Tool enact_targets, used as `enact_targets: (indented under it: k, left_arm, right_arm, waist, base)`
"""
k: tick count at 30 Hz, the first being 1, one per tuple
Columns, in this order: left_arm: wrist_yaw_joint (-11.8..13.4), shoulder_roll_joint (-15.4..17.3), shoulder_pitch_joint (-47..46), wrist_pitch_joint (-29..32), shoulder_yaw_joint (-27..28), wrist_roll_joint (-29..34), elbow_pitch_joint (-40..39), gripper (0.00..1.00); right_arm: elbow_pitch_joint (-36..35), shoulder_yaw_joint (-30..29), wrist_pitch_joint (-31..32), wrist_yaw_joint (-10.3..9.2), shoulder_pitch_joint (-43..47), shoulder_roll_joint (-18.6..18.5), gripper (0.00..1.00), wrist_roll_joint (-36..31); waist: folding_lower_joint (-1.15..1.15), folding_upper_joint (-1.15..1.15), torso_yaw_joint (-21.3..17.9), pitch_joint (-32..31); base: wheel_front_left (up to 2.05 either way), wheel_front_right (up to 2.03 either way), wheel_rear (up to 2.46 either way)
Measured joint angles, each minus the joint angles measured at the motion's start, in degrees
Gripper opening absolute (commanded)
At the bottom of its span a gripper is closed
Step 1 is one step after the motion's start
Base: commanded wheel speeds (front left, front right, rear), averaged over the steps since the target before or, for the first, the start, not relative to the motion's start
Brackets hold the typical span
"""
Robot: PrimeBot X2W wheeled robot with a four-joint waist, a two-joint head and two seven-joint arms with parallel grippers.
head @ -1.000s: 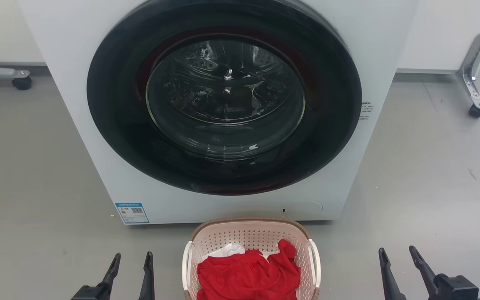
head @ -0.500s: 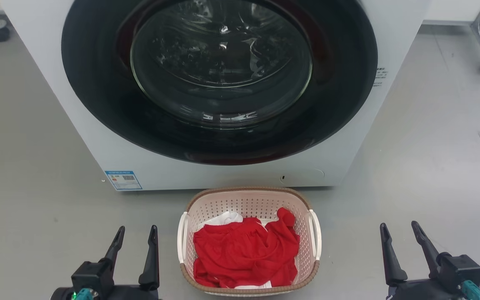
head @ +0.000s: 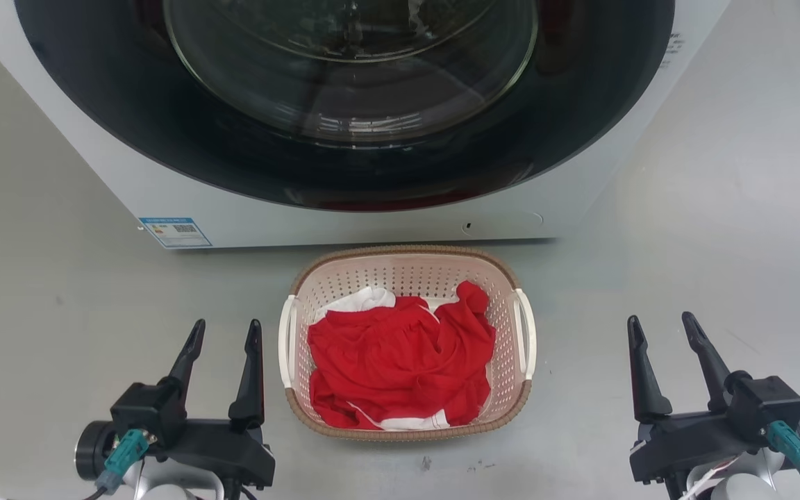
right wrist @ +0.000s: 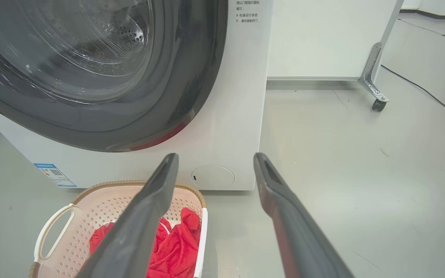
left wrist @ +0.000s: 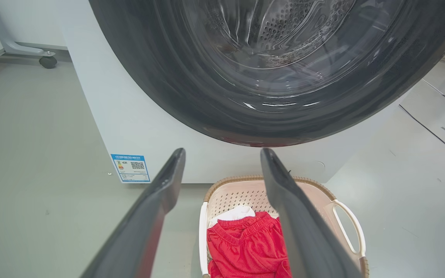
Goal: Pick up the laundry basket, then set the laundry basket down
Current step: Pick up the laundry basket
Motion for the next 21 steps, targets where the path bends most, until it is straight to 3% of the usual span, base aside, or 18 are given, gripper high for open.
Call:
enact_targets:
  k: [13,21]
  left_arm:
    - [-1.36,0.0,-7.99,-0.16,0.23,0.11,2.32,1.0]
    - [-2.54,0.04,-12.33,-0.14,0.01,0.15,7.6,1.0]
  right_arm:
    - [0.99,-0.07,-0.25,-0.02,-7.67,1.41,1.0,-0.48]
    - [5.08,0.66,-0.34,0.33,-12.46,2.15,1.0,-0.49]
  waist:
    - [0.0,0.0,-0.71,9.85]
    - [0.0,0.0,-0.92,14.74]
  base:
    - [0.0,0.0,0.0]
    - [0.0,0.0,0.0]
